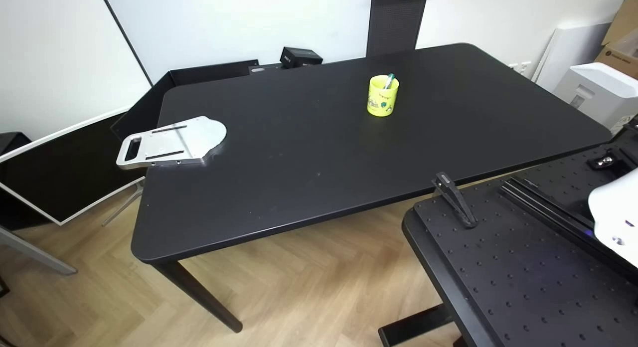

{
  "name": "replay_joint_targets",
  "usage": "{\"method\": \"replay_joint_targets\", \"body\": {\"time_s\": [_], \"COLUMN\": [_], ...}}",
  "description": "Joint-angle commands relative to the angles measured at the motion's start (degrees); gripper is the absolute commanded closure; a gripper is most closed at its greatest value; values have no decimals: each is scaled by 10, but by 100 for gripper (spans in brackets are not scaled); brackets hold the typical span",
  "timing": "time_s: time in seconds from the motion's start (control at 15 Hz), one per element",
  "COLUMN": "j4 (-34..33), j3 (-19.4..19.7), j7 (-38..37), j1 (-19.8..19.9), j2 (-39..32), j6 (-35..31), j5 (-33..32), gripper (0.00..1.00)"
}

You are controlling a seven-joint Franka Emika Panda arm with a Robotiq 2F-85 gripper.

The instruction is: Take the marker out of the mug and put it on the table

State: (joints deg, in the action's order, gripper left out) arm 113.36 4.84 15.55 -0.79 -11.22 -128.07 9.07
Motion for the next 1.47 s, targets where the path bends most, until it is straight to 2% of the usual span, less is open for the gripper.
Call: {"method": "replay_joint_targets", "body": {"time_s": [0.0, 0.33, 0.4, 1.0, 1.4], "j4": [-111, -171, -130, -134, -162], "j3": [-32, -68, -63, -68, -75], "j7": [-16, -11, -4, -2, -2], "j1": [18, 26, 23, 26, 37], "j2": [-79, -141, -112, -122, -189], "j6": [79, 148, 114, 112, 128], "j5": [17, 60, 41, 40, 60], "gripper": [0, 0, 0, 0, 0]}}
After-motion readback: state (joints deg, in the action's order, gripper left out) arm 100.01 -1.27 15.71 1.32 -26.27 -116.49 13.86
